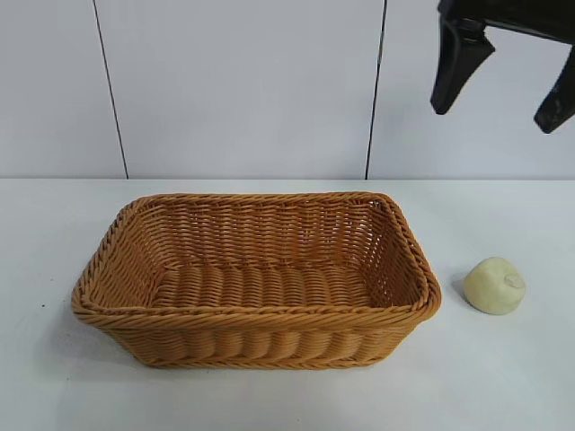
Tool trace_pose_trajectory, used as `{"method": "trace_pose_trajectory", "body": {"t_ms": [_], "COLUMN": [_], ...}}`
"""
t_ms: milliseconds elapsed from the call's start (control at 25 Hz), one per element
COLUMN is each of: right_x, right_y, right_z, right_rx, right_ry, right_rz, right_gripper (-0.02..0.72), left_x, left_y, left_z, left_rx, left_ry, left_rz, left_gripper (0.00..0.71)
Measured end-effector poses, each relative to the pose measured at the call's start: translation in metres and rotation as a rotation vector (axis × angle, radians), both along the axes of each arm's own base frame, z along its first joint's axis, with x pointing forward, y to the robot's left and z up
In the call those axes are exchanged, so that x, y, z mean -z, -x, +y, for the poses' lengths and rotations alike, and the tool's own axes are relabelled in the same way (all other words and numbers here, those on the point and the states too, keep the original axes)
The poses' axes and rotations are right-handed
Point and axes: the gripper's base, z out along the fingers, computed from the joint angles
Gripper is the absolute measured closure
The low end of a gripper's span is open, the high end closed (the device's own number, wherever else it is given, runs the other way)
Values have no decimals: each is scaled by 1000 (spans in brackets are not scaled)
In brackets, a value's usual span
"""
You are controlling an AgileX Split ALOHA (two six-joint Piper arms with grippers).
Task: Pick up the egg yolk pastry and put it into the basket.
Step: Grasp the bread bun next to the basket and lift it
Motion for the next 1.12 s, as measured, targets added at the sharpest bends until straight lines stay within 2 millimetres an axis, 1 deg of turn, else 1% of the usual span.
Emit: {"method": "trace_pose_trajectory", "body": {"t_ms": [80,160,320,440,680,840,1120], "right_x": [0,0,11,30,81,113,163], "right_y": [-1,-2,-6,-15,-33,-44,-55], "right_z": [-13,-22,-22,-22,-21,-20,-18], "right_rx": [37,59,61,61,53,58,81], "right_ry": [2,4,3,4,12,9,-14], "right_rz": [1,4,47,101,226,262,322], "right_gripper": [10,10,10,10,10,10,10], "left_x": [0,0,0,0,0,0,0], "left_y": [0,0,0,0,0,0,0], "left_z": [0,0,0,0,0,0,0], "left_rx": [0,0,0,0,0,0,0], "left_ry": [0,0,0,0,0,0,0], "left_rz": [0,0,0,0,0,0,0], "left_gripper": [17,17,17,17,17,17,17]}}
